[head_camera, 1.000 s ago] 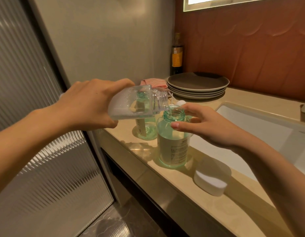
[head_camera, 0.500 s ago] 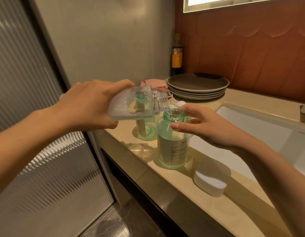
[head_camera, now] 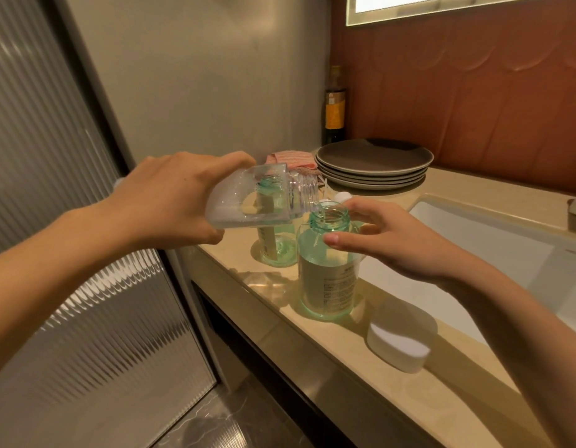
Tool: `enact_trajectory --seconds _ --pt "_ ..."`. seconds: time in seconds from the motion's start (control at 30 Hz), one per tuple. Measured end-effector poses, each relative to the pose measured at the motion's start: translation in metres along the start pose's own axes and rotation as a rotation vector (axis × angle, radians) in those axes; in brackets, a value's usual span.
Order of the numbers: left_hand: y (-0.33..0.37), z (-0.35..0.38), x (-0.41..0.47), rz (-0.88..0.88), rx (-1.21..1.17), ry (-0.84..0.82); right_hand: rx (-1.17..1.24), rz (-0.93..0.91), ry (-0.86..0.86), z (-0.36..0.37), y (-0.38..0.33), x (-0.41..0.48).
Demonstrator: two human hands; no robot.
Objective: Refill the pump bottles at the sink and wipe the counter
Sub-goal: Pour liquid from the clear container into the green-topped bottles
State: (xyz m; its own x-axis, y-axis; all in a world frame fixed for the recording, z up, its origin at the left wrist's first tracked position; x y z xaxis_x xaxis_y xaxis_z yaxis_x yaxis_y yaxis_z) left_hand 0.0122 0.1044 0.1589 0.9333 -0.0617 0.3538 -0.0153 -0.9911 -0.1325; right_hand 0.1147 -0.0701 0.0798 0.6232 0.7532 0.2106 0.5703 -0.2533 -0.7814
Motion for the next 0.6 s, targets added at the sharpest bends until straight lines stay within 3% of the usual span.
enact_trajectory --seconds 0.6 --pt "0.002 -0.0015 -0.0006 -0.008 0.016 -0.015 -0.02 0.012 0.008 -0.0001 0.0018 0.0008"
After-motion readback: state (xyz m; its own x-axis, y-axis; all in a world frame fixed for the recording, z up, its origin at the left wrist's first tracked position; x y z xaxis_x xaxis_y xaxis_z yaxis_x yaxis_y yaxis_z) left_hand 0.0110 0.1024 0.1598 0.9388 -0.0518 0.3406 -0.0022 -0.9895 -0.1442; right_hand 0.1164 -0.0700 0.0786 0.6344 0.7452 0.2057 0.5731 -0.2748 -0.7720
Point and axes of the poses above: each hand's wrist, its own x-axis towards the middle knuckle, its own z-axis out of the palm, y = z × x, the point moved 7 cm from there along x, towards the middle knuckle, and after that the axes turned 2 degrees about -x, right-handed, at the moved point
